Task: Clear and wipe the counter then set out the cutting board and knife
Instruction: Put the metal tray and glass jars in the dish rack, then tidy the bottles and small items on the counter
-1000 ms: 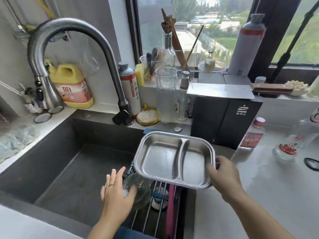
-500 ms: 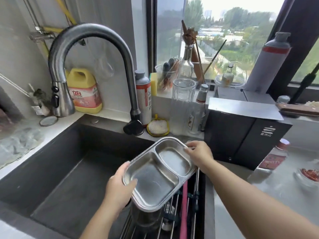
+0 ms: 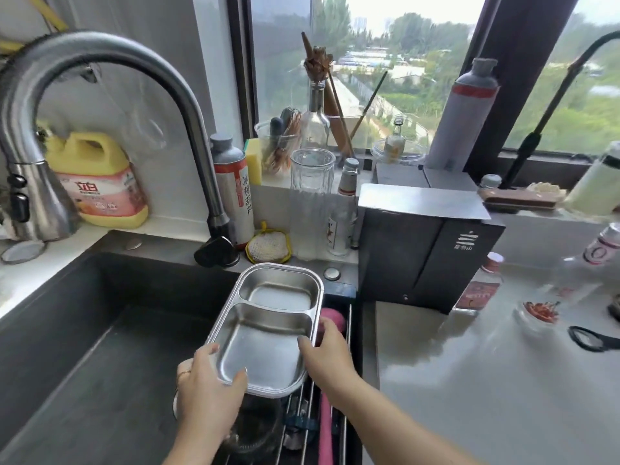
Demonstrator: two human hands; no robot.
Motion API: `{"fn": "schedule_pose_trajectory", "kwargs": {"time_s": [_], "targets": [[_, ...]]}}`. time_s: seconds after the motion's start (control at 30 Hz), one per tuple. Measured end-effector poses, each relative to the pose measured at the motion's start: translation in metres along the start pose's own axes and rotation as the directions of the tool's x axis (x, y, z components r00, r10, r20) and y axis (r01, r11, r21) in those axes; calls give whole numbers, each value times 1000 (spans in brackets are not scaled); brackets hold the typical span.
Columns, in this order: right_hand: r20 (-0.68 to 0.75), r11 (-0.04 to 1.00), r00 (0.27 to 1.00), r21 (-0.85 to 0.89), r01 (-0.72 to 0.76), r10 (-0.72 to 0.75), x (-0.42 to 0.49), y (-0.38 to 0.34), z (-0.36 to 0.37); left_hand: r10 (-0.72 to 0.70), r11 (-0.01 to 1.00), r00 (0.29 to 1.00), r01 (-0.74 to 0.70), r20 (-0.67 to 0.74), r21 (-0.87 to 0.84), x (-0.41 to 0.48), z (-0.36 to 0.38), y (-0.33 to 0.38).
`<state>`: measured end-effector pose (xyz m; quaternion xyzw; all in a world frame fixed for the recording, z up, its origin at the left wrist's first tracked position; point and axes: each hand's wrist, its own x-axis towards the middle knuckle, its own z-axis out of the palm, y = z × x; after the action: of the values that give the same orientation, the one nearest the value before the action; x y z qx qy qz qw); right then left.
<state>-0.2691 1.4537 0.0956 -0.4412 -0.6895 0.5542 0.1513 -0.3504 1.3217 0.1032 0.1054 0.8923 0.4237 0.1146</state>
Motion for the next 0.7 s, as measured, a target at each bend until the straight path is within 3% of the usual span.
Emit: {"fn": "schedule_pose_trajectory", "kwargs": {"time_s": [0.13, 0.2, 0.27, 0.33, 0.47, 0.6, 0.7], "targets": [[75, 1000, 997, 9, 13, -14, -3, -3, -16, -46, 996, 997, 41, 61, 84, -2, 2, 5], [99, 999, 995, -25, 29, -26, -8, -2, -28, -34, 980, 999, 33, 5, 198, -6, 3, 10], [103, 993, 994, -106, 56, -45, -16, 4, -44, 103, 968, 989, -75, -103, 240, -18, 6, 20], [73, 988, 995, -135, 75, -65, -27, 15, -66, 264, 949, 959, -239, -107, 204, -36, 17, 38], [-101, 988, 993, -147, 42, -57, -55, 54, -137, 450, 879, 870, -471, 202, 71, -96, 71, 74], [-298, 994, 955, -100, -41, 9, -80, 95, -224, 473, 849, 776, -527, 416, 18, -155, 133, 94], [-401, 996, 915, -56, -72, 44, -90, 122, -281, 461, 840, 740, -542, 489, 29, -180, 173, 109]]}}
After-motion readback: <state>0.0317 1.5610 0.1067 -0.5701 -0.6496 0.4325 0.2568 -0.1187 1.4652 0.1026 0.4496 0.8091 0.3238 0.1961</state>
